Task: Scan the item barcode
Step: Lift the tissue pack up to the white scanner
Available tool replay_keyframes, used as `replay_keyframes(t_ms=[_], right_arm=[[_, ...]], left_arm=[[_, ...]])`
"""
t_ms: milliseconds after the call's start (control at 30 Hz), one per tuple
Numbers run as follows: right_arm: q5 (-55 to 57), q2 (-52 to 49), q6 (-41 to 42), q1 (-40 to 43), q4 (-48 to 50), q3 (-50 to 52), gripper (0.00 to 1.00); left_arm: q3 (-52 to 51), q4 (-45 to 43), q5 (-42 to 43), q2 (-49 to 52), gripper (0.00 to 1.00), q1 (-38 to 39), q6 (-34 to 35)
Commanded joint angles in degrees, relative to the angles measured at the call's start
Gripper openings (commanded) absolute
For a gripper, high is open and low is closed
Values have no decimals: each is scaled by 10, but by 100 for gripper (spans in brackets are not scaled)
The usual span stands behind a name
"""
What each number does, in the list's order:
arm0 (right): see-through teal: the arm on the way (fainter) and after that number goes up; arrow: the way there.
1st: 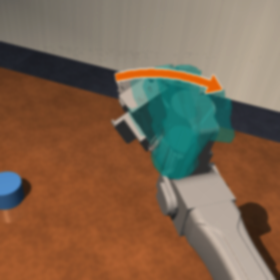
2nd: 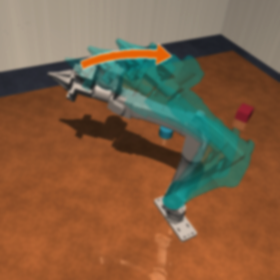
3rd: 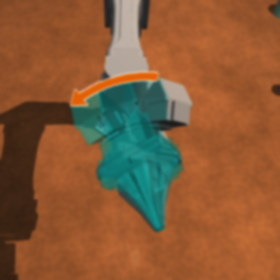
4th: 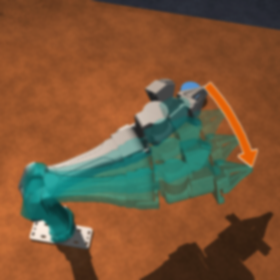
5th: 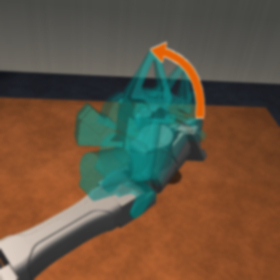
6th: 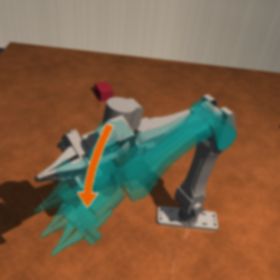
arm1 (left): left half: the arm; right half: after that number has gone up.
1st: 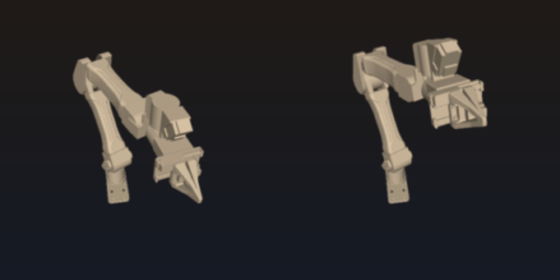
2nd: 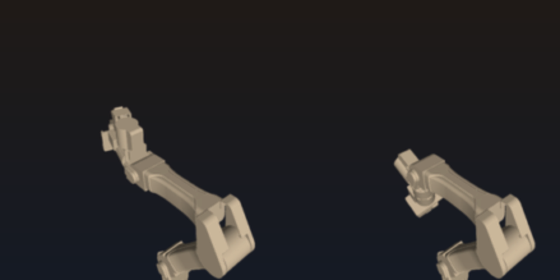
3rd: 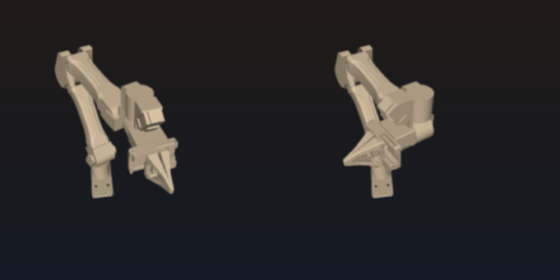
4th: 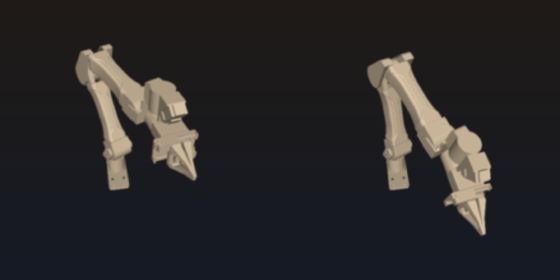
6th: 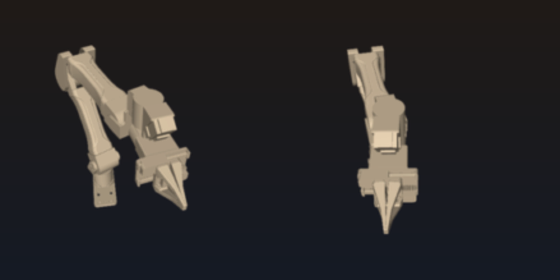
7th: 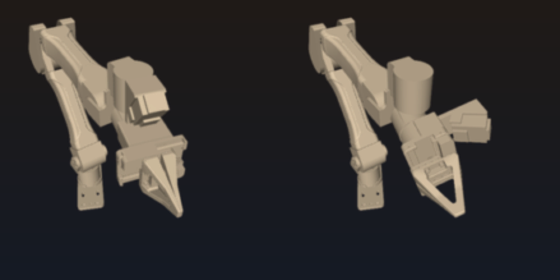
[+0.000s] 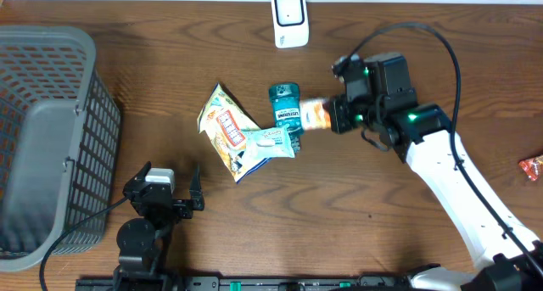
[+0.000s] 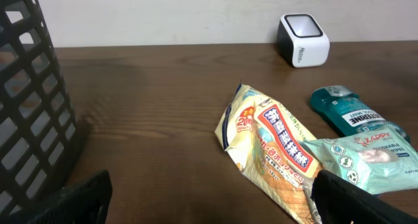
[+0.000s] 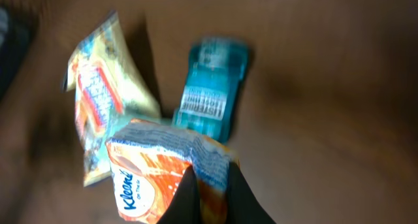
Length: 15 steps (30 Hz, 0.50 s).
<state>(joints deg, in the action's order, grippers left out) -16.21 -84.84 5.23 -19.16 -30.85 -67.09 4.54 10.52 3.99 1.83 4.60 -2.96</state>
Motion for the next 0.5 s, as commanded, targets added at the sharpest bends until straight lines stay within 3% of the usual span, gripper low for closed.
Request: replay_keyframes(t_ms=[0,133,300,433,467], right_arm=[[35,-32,-47,-5,78,-5,1],[90,-89,-47,-4,232,-5,1],[133,-198,-51,-4,497,-5,1],[144,-334,-22,-4,756,-37,1],[153,-358,-17,-4,764,-56,1]], left_arm=[[-8,17,5,-1,98,-2,3],[-8,17,5,-1,98,-2,3],[-8,17,5,-1,98,-2,3],[-8,17,5,-1,98,-2,3],[-8,17,5,-1,98,-2,3]])
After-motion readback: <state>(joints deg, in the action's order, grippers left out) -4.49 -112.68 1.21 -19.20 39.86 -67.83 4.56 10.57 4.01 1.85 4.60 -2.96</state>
